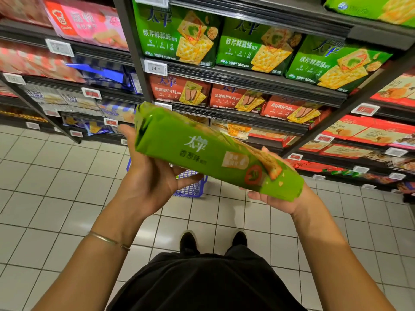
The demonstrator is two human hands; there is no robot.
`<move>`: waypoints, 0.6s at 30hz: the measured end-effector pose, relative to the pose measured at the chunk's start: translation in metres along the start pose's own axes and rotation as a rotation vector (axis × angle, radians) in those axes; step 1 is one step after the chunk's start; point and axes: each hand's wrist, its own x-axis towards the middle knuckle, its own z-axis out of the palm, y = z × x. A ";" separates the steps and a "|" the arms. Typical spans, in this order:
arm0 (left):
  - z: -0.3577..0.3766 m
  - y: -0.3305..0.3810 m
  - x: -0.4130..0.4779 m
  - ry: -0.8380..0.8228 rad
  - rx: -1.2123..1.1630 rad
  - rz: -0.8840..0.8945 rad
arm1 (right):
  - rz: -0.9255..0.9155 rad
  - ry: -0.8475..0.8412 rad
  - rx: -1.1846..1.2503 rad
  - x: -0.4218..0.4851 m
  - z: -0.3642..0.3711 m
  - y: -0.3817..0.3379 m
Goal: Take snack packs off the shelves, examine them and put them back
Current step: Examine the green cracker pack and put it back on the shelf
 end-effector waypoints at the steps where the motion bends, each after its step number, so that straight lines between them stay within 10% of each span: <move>1: 0.003 0.003 0.001 0.052 0.067 0.001 | 0.022 0.033 -0.009 0.003 -0.004 0.004; 18: 0.025 0.014 -0.009 0.137 0.329 0.072 | 0.044 0.094 -0.251 0.009 -0.022 0.018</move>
